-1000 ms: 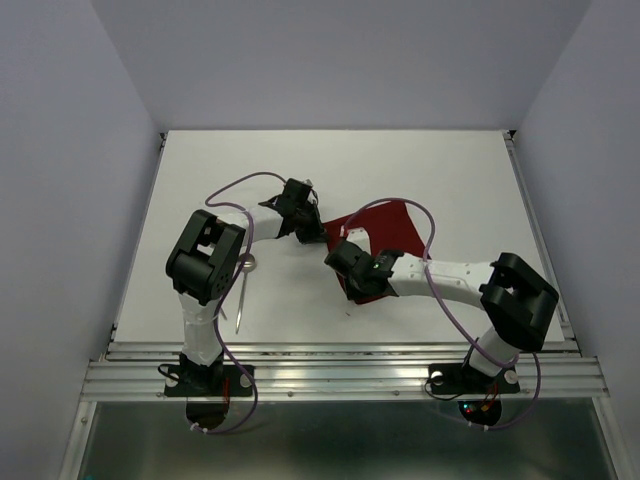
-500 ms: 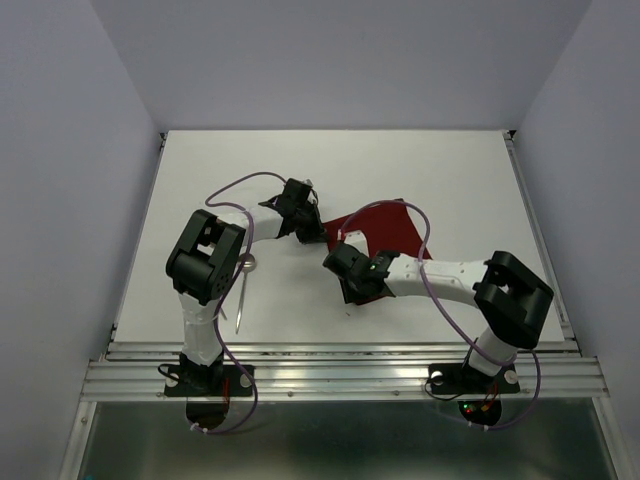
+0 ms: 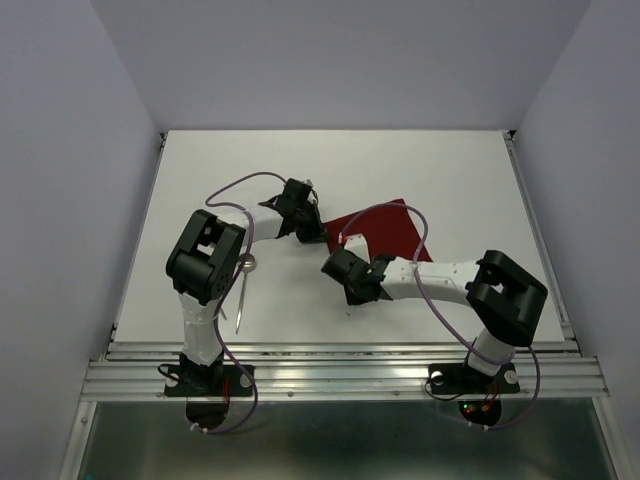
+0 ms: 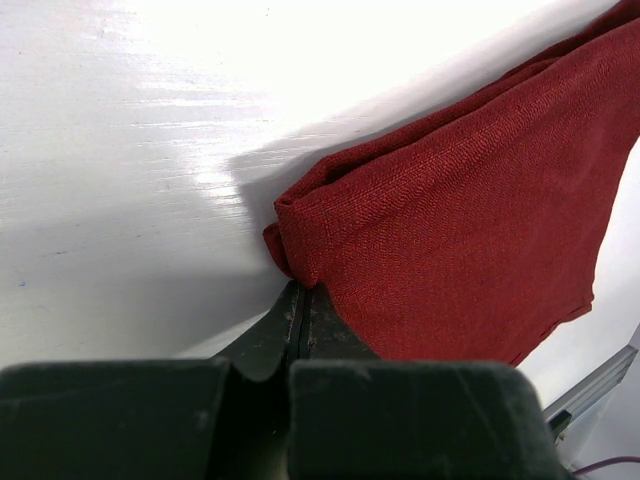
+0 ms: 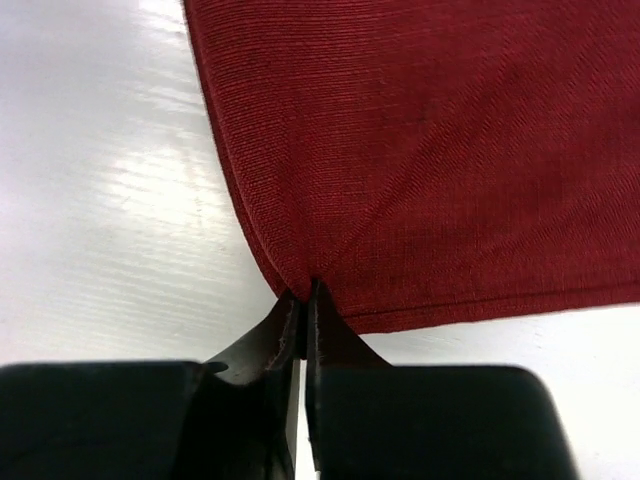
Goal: Fold the napkin into a case and place the utensils inside
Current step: Smooth out the lower triangle-folded napkin at the center of the board.
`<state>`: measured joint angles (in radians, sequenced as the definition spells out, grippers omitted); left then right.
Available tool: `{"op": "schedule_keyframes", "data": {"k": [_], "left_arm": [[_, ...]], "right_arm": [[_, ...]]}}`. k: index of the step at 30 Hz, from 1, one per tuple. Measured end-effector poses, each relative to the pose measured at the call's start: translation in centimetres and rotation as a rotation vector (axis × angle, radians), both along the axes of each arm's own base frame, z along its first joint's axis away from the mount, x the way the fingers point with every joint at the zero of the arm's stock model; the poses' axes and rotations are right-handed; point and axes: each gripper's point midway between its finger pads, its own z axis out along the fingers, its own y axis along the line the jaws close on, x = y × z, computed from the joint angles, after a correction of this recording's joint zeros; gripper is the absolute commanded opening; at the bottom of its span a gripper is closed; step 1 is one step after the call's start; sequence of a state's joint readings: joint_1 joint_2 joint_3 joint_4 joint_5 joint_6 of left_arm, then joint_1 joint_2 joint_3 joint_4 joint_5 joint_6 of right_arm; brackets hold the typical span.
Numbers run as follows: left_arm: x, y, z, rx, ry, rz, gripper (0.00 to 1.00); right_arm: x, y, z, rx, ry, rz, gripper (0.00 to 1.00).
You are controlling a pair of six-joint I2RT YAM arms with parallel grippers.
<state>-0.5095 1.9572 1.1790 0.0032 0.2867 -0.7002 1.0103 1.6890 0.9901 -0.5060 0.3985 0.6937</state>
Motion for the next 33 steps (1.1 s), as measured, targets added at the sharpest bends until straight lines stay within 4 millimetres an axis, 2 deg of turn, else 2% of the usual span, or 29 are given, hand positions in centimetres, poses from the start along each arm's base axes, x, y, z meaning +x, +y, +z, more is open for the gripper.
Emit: {"op": "schedule_keyframes", "data": {"k": [5, 9, 11, 12, 13, 15, 19, 22, 26, 28, 32, 33], "left_arm": [[-0.1, -0.2, 0.0, -0.008, 0.003, -0.006, 0.00], [-0.2, -0.4, 0.0, -0.018, 0.007, -0.015, 0.00], [-0.3, -0.5, 0.0, -0.020, 0.009, -0.018, 0.00], [-0.3, -0.5, 0.0, -0.021, 0.009, -0.019, 0.00], [-0.3, -0.5, 0.0, -0.022, 0.010, -0.020, 0.00], [-0.3, -0.5, 0.0, -0.024, 0.011, -0.021, 0.00], [-0.4, -0.6, 0.0, -0.028, 0.012, -0.024, 0.00], [-0.4, -0.6, 0.0, -0.029, 0.013, -0.025, 0.00], [-0.4, -0.6, 0.0, -0.030, 0.012, -0.026, 0.00], [-0.4, -0.7, 0.0, -0.031, 0.013, -0.026, 0.00], [-0.4, -0.7, 0.0, -0.032, 0.013, -0.027, 0.00], [-0.4, -0.7, 0.0, -0.032, 0.013, -0.027, 0.00]], "right_arm": [[0.5, -2.1, 0.4, -0.095, -0.065, -0.050, 0.01], [1.4, -4.1, 2.0, -0.171, -0.156, -0.089, 0.02], [1.5, -4.2, 2.8, -0.176, -0.190, -0.084, 0.13], [1.5, -4.1, 3.1, -0.174, -0.199, -0.078, 0.23], [1.5, -4.0, 3.3, -0.174, -0.207, -0.070, 0.29], [1.1, -3.8, 3.0, -0.179, -0.207, -0.048, 0.42], [-0.1, -4.4, 1.7, -0.200, -0.174, -0.009, 0.50], [-0.4, -4.6, 1.3, -0.183, -0.169, -0.006, 0.50], [-0.2, -3.9, 3.3, -0.104, -0.202, -0.014, 0.47], [0.0, -3.2, 4.3, -0.046, -0.217, -0.017, 0.44], [0.6, -2.0, 4.9, 0.043, -0.208, -0.030, 0.36], [0.8, -1.8, 4.9, 0.066, -0.199, -0.034, 0.31]]}}
